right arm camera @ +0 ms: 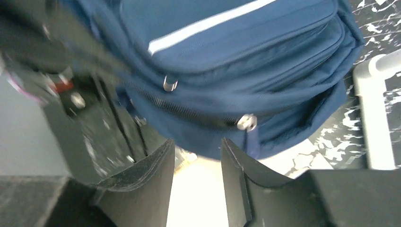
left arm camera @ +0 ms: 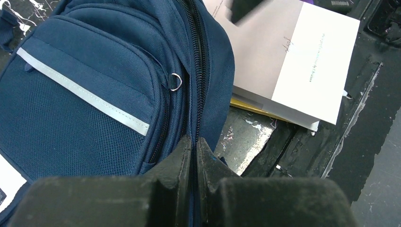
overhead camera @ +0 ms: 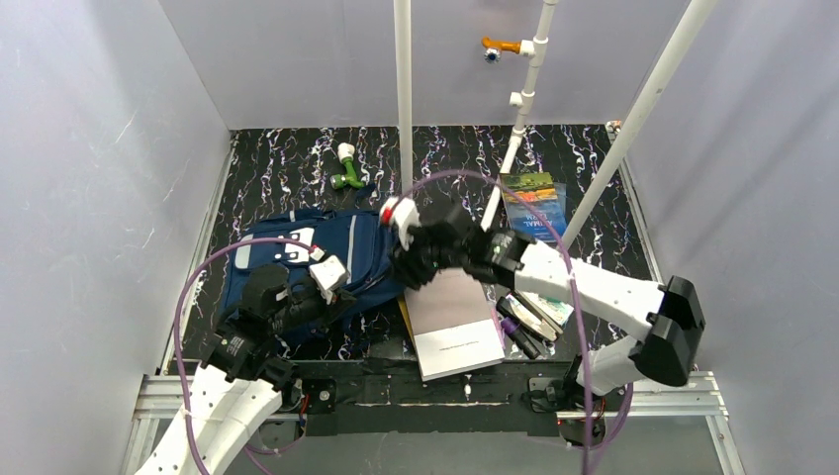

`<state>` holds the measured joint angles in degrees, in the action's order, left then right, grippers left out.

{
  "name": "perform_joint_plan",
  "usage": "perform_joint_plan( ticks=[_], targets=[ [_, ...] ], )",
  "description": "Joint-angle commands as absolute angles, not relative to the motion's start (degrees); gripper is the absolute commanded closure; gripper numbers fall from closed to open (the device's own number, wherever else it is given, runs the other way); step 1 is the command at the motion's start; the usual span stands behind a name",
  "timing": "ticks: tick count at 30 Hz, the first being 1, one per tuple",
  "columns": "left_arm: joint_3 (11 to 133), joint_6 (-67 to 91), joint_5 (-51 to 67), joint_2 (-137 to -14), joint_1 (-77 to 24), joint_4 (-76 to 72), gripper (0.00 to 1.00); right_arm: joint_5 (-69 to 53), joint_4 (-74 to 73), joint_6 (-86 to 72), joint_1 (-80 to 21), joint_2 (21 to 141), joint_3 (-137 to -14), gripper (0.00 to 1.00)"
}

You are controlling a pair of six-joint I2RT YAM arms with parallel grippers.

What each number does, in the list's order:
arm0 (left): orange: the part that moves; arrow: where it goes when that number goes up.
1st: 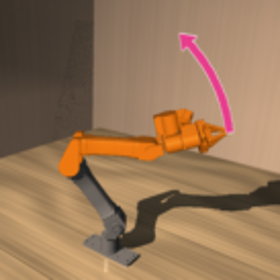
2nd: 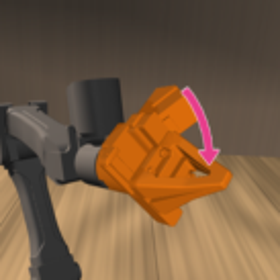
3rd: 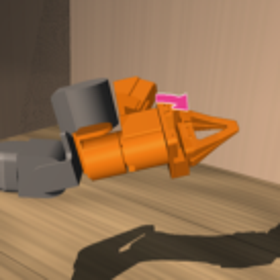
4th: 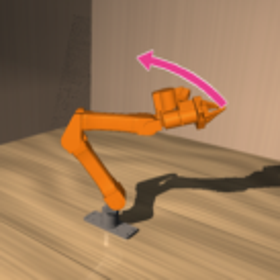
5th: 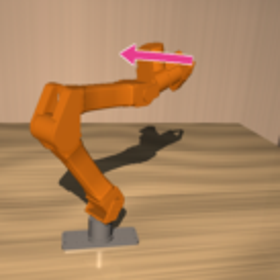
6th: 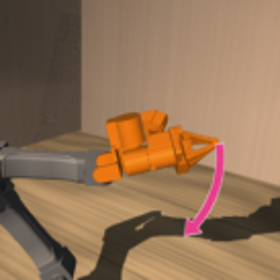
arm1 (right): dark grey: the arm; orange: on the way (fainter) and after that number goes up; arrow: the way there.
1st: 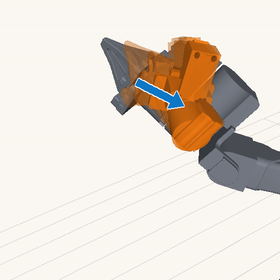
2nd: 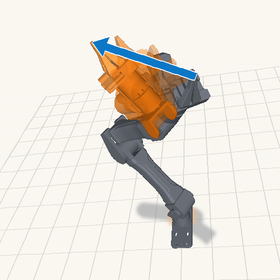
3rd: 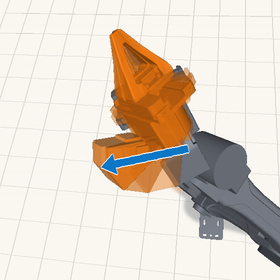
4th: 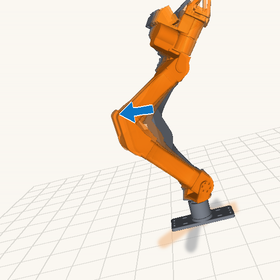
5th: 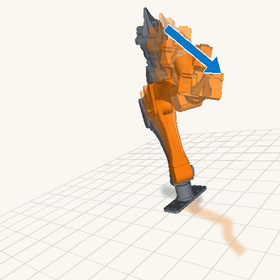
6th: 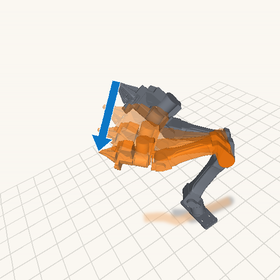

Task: Pack the student bag
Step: Unzip the student bag at the center of the board.

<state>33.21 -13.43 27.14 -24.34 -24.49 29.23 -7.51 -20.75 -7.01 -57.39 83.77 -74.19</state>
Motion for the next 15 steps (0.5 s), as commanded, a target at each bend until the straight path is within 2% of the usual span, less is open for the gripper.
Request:
perform_joint_plan(
  ticks=[1, 3, 7, 12, 15],
  targets=[
    [35.06, -13.92, 27.64, -24.76, -24.11, 27.89, 1.00, 6.42, -23.30, 18.72, -59.57, 78.43, -67.16, 0.51],
    [34.98, -13.89, 28.04, -24.78, -24.08, 27.86, 1.00, 1.43, -20.70, 24.46, -59.59, 76.56, -64.73, 0.50],
    [35.31, -14.19, 28.89, -25.18, -24.08, 27.95, 1.00, -0.52, -19.09, 27.98, -58.97, 77.26, -64.61, 0.44],
    [35.07, -14.42, 29.09, -24.71, -24.08, 28.11, 1.00, -13.91, -22.87, 29.41, -54.75, 81.37, -69.11, 0.43],
    [34.94, -14.40, 29.20, -24.36, -24.08, 28.21, 1.00, -21.37, -20.80, 27.58, -53.25, 81.95, -69.80, 0.37]
  ],
)
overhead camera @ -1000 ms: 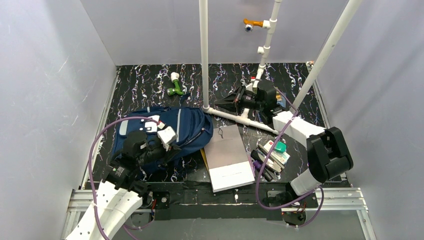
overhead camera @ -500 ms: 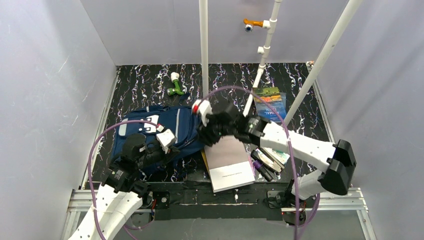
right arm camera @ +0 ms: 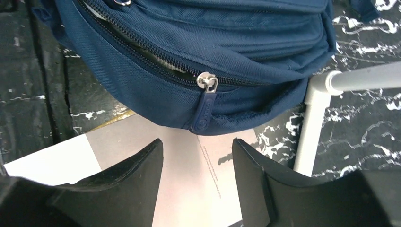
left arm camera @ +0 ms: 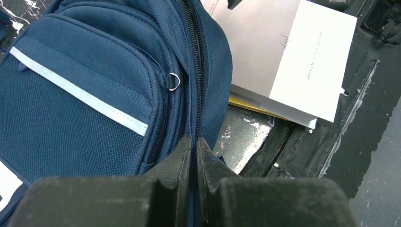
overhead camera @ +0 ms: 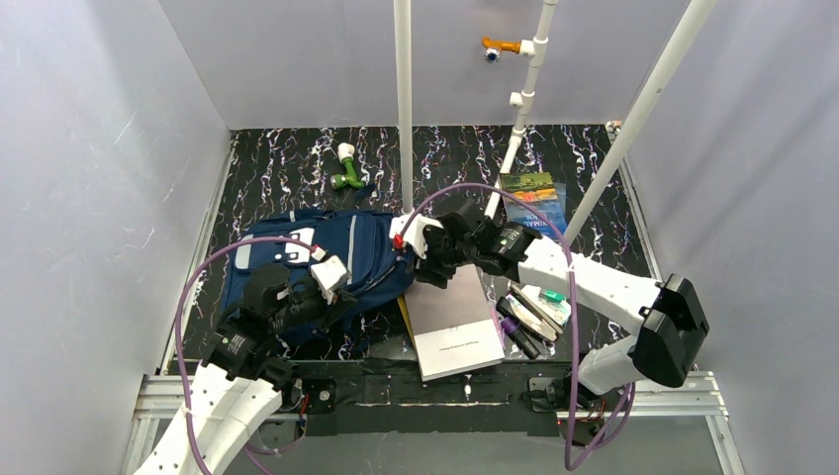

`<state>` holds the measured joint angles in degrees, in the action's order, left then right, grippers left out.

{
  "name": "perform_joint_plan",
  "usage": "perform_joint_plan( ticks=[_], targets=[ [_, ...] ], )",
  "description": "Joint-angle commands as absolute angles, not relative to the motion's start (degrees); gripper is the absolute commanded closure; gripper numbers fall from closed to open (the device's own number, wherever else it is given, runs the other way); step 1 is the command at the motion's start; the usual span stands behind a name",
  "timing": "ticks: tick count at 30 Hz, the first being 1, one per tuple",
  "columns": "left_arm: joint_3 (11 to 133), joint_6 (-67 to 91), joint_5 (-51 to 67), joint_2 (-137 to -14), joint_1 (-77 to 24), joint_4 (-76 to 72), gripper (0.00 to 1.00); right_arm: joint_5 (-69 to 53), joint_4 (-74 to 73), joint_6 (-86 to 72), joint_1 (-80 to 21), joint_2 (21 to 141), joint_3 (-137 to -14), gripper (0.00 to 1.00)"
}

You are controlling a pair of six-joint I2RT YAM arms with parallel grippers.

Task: Pack the student bag
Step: Unzip the student bag at the center of the board.

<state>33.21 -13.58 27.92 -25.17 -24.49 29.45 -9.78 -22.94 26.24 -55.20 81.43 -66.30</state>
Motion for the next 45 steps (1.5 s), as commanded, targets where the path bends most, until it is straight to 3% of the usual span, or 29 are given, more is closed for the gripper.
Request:
perform_joint_plan(
  ticks=[1, 7, 16, 18, 21, 22, 27, 29, 33, 37, 38, 39, 42, 43, 45],
  targets=[
    [34.95, -14.37, 29.40, -24.22, -24.10, 28.21, 1.00, -22.57, -20.29, 26.88, -52.96, 82.48, -70.16, 0.36],
    [34.45, -14.36, 29.89, -23.28, -24.08, 28.36, 1.00, -29.19, -19.51, 24.85, -50.35, 86.45, -73.21, 0.45],
    [34.02, -14.20, 30.55, -22.79, -24.08, 28.09, 1.00, -32.93, -16.49, 22.46, -50.12, 89.45, -73.72, 0.50],
    [33.81, -14.28, 30.58, -22.37, -24.08, 28.12, 1.00, -32.36, -16.16, 22.30, -50.18, 89.92, -73.83, 0.60],
    [33.83, -13.70, 30.03, -21.91, -24.10, 28.45, 1.00, -29.21, -15.01, 21.11, -50.15, 89.37, -73.69, 0.97],
    [34.32, -12.68, 29.23, -22.10, -24.08, 28.76, 0.95, -28.22, -15.03, 20.76, -50.17, 88.79, -73.66, 0.99],
    [41.42, -5.59, 29.46, -25.63, -24.08, 31.17, 0.45, -26.35, -12.60, 15.99, -51.29, 83.69, -70.52, 0.99],
    [44.25, -0.84, 30.12, -28.61, -24.09, 29.14, 0.39, -25.79, -8.36, 12.17, -52.34, 81.35, -68.25, 0.99],
    [47.44, 8.25, 32.46, -37.90, -24.40, 24.05, 0.42, -24.92, -4.16, 6.77, -54.96, 79.69, -66.99, 0.99],
    [48.45, 3.19, 27.69, -43.89, -28.61, 21.52, 0.46, -23.21, -4.53, 5.06, -57.44, 80.92, -68.74, 0.99],
    [48.91, 1.36, 28.65, -44.84, -28.95, 21.18, 0.52, -22.54, -4.24, 4.85, -57.73, 80.95, -69.19, 0.99],
    [49.30, 0.26, 28.14, -45.66, -28.92, 22.52, 0.68, -22.45, -3.96, 4.83, -57.91, 80.86, -69.49, 0.99],
    [48.76, 0.26, 30.70, -47.04, -29.01, 24.03, 0.82, -22.26, -3.71, 4.75, -58.01, 80.68, -70.20, 0.99],
    [48.54, -1.12, 30.78, -47.02, -29.04, 24.61, 0.81, -22.15, -3.57, 4.61, -58.09, 80.68, -70.44, 0.99],
    [48.21, -1.48, 32.91, -47.13, -29.15, 25.73, 0.63, -21.85, -3.41, 4.48, -58.23, 81.07, -70.98, 0.99]
  ],
)
